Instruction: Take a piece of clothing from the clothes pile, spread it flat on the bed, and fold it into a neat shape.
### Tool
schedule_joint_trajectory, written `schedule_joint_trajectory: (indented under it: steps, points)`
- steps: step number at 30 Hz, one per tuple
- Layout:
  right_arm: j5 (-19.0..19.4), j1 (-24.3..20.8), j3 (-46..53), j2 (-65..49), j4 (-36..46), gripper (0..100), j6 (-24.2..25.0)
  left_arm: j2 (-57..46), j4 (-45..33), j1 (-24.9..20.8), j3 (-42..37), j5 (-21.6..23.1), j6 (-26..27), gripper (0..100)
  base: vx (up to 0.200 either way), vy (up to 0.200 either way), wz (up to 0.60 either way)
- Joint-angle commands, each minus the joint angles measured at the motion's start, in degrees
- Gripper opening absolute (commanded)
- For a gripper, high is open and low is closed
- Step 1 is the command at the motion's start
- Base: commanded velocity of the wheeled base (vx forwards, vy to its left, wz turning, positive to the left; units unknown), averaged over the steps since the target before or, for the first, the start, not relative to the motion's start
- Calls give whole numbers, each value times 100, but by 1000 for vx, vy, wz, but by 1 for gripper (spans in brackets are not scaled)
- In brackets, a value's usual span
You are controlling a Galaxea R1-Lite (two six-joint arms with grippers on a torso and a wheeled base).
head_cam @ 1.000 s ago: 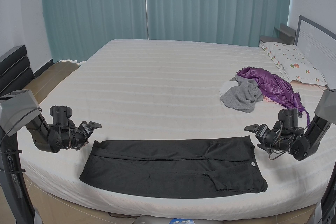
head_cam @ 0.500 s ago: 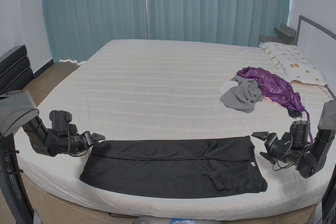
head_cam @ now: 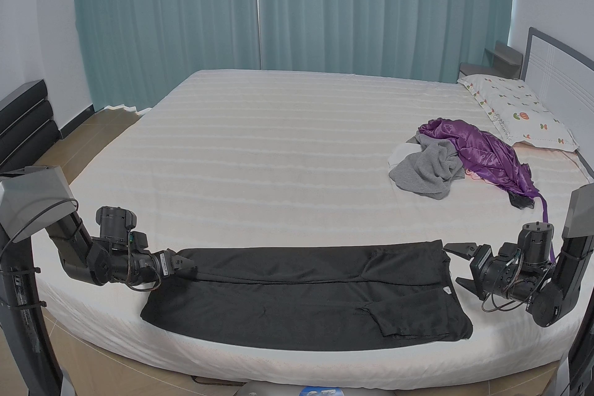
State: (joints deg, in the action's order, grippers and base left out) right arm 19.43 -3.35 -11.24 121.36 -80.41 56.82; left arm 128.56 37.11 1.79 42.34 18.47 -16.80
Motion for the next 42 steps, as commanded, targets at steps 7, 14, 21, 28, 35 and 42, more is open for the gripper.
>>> schedule_joint_trajectory:
  steps: [7, 14, 21, 28, 35, 42]
  points:
    - [8, 10, 69, 55, -10, 100, -4, 2, 25, -100, -164, -10, 107, 100, 0, 0, 0]
    - [8, 36, 60, 143, -10, 100, -4, -130, 16, -118, -244, -36, 107, 0, 0, 0, 0]
    - [8, 63, 60, 134, -19, 100, -4, -367, 7, -267, -358, -54, 80, 0, 0, 0, 0]
    - [17, 300, -19, 257, -19, 100, -4, -349, -19, -276, -279, -54, 45, 0, 0, 0, 0]
    - [34, 388, -36, 380, -27, 100, 4, -341, -19, -267, -217, -54, -87, 0, 0, 0, 0]
    - [52, 441, -71, 406, -27, 100, 22, -314, -28, -267, -129, -54, -306, 0, -57, 0, 0]
